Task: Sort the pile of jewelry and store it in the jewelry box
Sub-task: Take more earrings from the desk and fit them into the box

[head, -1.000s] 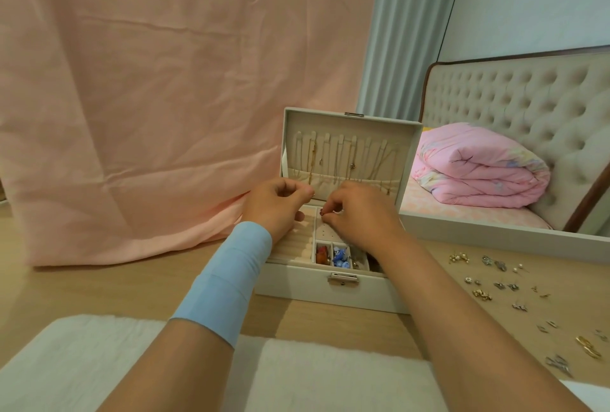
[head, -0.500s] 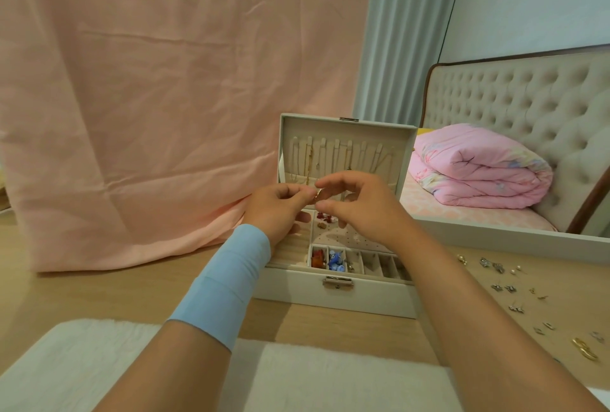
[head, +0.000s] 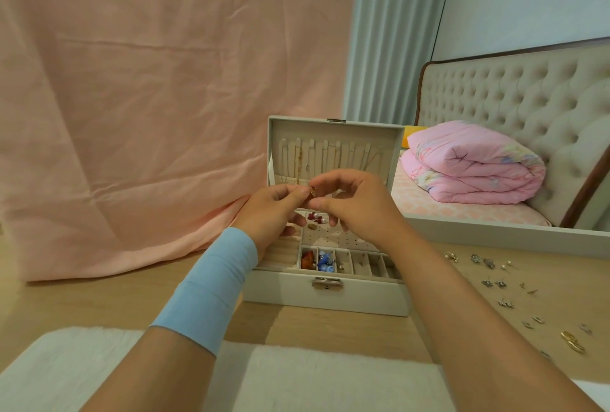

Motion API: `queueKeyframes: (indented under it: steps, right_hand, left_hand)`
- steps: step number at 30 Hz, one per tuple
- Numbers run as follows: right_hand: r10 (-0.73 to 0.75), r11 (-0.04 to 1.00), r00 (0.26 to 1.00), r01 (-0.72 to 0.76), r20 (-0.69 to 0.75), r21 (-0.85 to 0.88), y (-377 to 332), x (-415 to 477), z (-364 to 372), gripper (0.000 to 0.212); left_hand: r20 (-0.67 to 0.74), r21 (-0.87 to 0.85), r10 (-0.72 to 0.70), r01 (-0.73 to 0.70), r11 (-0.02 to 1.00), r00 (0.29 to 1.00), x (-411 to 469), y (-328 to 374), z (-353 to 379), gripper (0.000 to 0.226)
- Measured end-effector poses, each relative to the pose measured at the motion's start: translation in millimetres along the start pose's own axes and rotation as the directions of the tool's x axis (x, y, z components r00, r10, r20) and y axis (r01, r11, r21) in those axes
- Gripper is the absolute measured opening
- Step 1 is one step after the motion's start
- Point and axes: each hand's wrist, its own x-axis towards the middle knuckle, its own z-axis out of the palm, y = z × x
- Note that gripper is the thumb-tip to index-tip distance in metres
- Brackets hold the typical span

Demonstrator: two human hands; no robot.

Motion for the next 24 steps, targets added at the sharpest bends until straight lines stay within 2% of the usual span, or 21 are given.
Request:
queueKeyframes:
  steps: [3,5,6,8,10,15,18,24]
  right_hand:
    - [-0.006,1.000,0.999,0.006,-0.038,0.018,1,1,-1,0.018]
    - [0.021,0.999,0.998,-0.022,-0.052,-0.029,5,1,-3,0.015]
    - [0.038,0.993,0.998,-0.043,-0.049,-0.106,8,0,-4,0.014]
    - [0.091,0.935,0.995,-0.101,-0.045,-0.341,16,-1,-3,0.009]
    - [0.138,0.837,0.987,-0.159,-0.078,-0.523,21,-4,-1,0.005]
    - [0.082,0.740,0.994,-0.110,-0.073,-0.664,25,-4,9,0.004]
    - [0.009,0.682,0.999,-0.044,-0.052,-0.730,25,-3,14,0.008]
    - [-0.049,0.654,0.998,0.010,-0.030,-0.757,28,-4,13,0.009]
  left_hand:
    - [-0.011,0.014,0.011,-0.011,1.000,1.000,1,-1,3,0.020]
    - [-0.048,0.145,0.093,-0.085,0.986,0.995,2,-5,5,0.019]
    - [-0.055,0.294,0.160,-0.137,0.946,0.986,4,-9,4,0.019]
    - [-0.017,0.627,0.237,-0.174,0.759,0.971,6,-17,2,0.018]
    - [0.045,0.752,0.212,-0.172,0.636,0.976,9,-23,-1,0.022]
    - [0.204,0.821,0.150,-0.253,0.512,0.967,10,-26,1,0.030]
    - [0.202,0.838,0.150,-0.250,0.484,0.968,10,-26,2,0.031]
    - [0.191,0.841,0.159,-0.245,0.482,0.969,9,-26,2,0.030]
